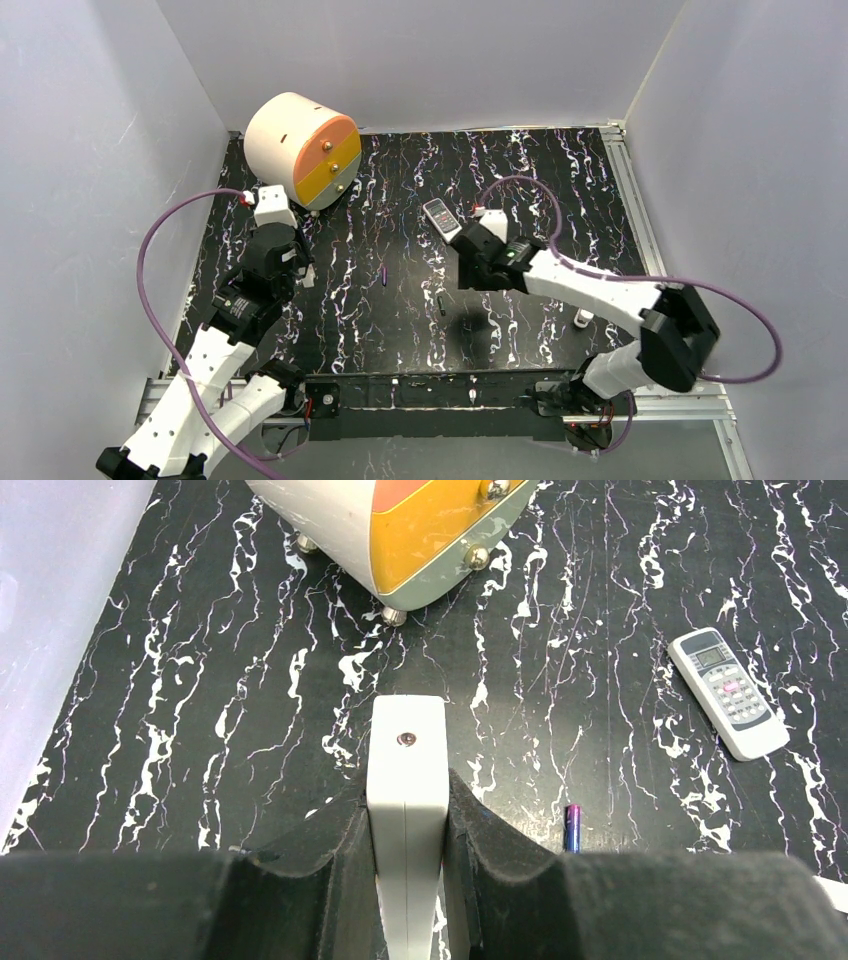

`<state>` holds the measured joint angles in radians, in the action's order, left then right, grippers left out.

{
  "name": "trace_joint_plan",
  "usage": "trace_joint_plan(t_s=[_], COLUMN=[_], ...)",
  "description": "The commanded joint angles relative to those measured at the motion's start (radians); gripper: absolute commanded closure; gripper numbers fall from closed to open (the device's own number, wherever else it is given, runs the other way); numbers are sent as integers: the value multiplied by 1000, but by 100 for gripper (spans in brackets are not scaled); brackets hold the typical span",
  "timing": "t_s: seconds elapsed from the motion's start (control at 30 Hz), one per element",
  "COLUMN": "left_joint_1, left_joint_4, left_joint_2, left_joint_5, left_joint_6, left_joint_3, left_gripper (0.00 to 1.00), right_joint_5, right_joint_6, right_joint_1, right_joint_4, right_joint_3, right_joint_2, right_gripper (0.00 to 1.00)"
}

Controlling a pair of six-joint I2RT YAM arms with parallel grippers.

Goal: Load the batteries into the remote control
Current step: Adjust the battery at the center of the board.

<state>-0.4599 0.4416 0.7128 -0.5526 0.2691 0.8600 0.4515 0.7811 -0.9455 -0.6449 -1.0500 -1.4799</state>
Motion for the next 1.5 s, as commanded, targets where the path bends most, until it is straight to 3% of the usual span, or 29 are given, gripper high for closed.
trace_joint_plan(t_s=[0.0,0.1,0.2,0.37,0.53,0.9,1.17,1.33,1.47], left_joint_1=[1,1,1,1,1,1,1,1,1], left_joint_4=[-42,-51,-62,-62,-62,-54,-56,-48,-46], left_joint_2=[8,9,7,-1,-26,-63,-99,-112,-121], left_joint_5=[9,8,1,-33,-90,-69,-63,-54,-61], left_joint_6=[4,5,-1,-1,-2,4,7,12,11], left_joint_3=[8,2,-5,-10,-18,-11,-10,-6,-6], left_gripper=[100,100,100,100,100,100,100,100,100], right_joint_5=[15,-12,-108,-301,-332,-179,-24,58,22], right_joint_6=[-12,-32,-97,-331,-452,-236,-68,-15,-21], right_joint_1=[51,80,84,83,56,-49,-115,-119,-119], right_joint_4=[47,56,137,186,68,20,-112,-115,-99], right_joint_3=[91,135,155,52,-108,-229,-315,-300,-289], right_joint_2=[136,174,174,67,-120,-284,-404,-380,-401], right_gripper=[34,45,49,39,34,38,55,53,51])
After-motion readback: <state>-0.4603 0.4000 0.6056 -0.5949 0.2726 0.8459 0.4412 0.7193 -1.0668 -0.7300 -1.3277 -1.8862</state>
